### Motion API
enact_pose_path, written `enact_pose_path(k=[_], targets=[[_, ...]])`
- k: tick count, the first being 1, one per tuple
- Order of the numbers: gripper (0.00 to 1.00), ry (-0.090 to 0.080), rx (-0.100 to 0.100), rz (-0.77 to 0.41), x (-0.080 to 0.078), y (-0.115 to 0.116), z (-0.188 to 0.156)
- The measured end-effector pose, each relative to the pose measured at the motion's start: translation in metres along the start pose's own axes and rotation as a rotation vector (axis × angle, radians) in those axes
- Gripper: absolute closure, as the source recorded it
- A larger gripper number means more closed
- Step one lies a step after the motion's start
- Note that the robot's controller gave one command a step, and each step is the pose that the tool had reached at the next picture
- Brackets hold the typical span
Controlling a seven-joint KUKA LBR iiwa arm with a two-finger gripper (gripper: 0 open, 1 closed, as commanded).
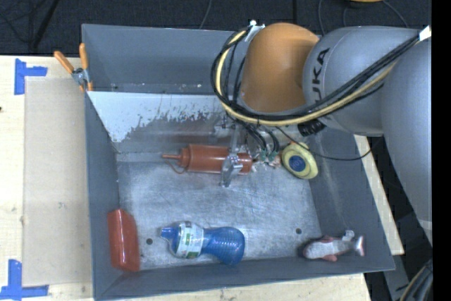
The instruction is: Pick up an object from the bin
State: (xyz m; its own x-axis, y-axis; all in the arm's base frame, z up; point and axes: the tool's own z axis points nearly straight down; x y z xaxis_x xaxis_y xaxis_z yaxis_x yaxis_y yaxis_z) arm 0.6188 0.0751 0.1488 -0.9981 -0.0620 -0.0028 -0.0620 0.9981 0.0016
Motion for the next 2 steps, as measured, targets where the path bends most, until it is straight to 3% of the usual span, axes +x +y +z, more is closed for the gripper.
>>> enact_pose_path(k=[1, 2], targets=[[0.00, -0.013, 0.000, 0.157, -0.0073, 0.0160, 0.0722], [1.00, -0.004, 0.002, 0.154, -0.0036, 0.0147, 0.0677]])
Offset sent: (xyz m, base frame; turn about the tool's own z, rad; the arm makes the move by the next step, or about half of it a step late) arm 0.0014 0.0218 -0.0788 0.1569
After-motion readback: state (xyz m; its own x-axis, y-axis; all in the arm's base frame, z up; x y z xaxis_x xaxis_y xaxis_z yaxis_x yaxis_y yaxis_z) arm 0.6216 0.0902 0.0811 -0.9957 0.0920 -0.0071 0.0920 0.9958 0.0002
